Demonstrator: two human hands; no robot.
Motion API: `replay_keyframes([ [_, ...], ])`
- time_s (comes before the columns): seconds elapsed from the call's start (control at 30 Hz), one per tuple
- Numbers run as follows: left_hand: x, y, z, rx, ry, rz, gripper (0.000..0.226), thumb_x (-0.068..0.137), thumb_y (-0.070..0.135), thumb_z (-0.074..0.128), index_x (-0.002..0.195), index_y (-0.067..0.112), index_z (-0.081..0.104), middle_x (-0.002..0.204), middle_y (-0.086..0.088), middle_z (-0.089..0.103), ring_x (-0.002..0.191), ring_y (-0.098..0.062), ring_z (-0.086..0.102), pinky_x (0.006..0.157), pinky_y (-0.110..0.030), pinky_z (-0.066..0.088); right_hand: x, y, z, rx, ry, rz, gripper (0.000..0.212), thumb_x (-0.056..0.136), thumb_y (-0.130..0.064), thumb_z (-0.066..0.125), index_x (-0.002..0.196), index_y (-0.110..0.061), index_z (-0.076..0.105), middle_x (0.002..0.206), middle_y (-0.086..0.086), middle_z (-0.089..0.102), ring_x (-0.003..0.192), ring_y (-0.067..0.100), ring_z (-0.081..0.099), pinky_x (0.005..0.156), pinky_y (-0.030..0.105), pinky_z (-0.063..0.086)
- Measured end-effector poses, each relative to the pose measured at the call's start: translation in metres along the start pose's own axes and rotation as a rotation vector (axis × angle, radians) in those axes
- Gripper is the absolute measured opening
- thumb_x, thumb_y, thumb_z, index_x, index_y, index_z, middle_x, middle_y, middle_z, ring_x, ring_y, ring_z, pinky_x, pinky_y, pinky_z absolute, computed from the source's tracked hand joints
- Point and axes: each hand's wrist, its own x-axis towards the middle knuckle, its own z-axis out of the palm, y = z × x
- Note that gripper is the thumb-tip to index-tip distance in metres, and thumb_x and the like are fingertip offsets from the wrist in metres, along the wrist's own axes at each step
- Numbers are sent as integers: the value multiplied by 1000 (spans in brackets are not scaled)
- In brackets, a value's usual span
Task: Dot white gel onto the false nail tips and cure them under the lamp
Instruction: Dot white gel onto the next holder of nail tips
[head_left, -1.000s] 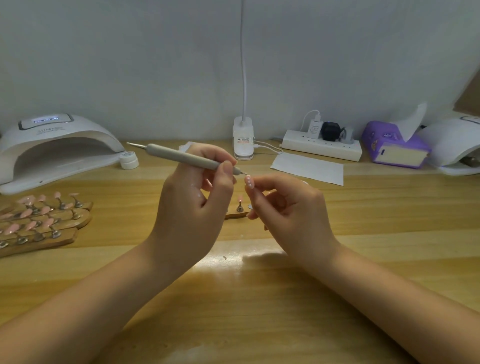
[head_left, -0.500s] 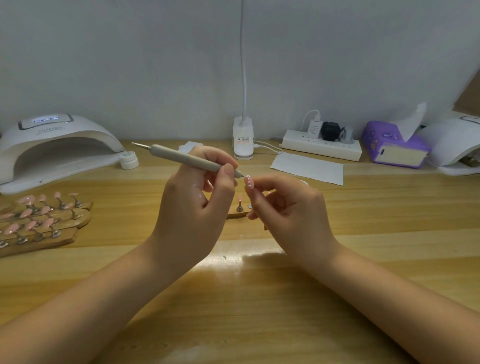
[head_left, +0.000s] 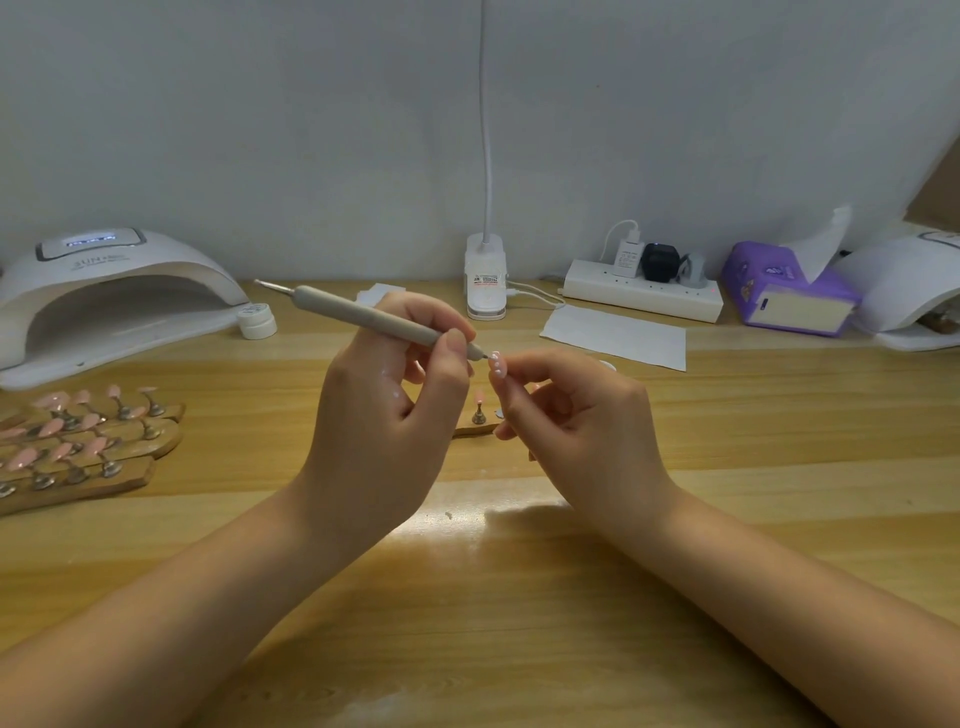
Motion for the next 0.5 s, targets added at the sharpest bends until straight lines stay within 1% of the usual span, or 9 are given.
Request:
replay_keyframes([
  [0.1,0,-1,1,1,-2,-4,7,90,22,49,88,25,54,84,4,58,75,-21,61,65,-37,53,0,0,0,-1,6,-16,10,91,-9,65,98,-13,70,80,-6,66,63,12,68,53,18,51],
  [0.17,0,-2,1,14,-2,-8,10,90,16,49,88,25,54,84,5,59,74,-21,61,65,-37,52,0,0,0,-7,8,-26,9,91,-9,65,98,-13,69,79,-7,66,63,12,68,53,18,50],
  [0.27,-1,-3,1,13,-16,-5,7,90,21,48,88,24,54,84,6,59,74,-19,61,64,-35,52,0,0,0,-10,5,-25,10,90,-10,65,98,-14,69,80,-7,66,64,13,68,53,20,51],
  [0.37,-1,-3,1,-4,2,6,8,89,26,47,89,24,55,82,4,60,74,-20,61,64,-34,53,0,0,0,-9,9,-15,10,90,-10,65,98,-15,69,81,-7,66,65,14,68,53,23,53],
  [0.47,1,-3,-1,-44,41,24,8,92,26,47,92,26,54,80,6,61,74,-18,62,64,-25,53,0,0,0,-19,14,-7,7,91,-14,65,96,-15,70,79,-9,66,64,14,68,53,25,52],
  [0.5,1,-2,-2,-60,55,26,8,94,24,47,93,27,53,82,6,61,75,-18,62,64,-25,53,0,0,-1,-19,13,-9,7,91,-15,65,96,-15,70,78,-9,67,63,14,68,53,25,52],
])
